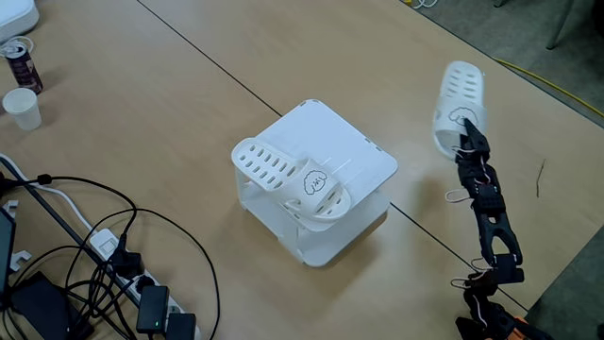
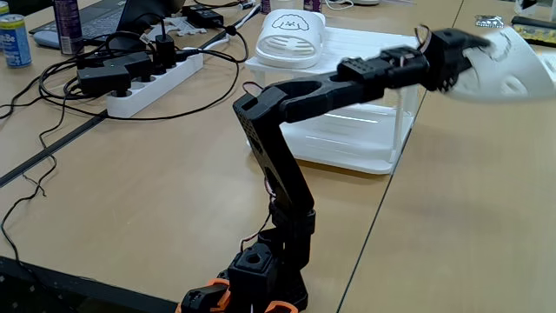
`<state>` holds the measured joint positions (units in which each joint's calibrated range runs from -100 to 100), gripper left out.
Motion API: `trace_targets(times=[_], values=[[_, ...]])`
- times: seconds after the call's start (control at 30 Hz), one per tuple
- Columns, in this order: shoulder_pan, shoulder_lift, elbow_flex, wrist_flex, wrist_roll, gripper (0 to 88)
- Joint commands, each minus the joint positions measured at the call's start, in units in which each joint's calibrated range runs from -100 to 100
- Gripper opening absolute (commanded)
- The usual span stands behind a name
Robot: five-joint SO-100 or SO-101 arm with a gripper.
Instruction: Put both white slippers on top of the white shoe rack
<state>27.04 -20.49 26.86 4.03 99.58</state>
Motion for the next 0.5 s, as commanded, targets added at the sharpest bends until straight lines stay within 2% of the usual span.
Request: trace_targets(times=[0.0, 0.47], values=[[-4.84, -0.75, -10.76, 3.21, 0.42, 0.7], [-19.56, 7.83, -24.20, 5.37, 0.42, 0.7]])
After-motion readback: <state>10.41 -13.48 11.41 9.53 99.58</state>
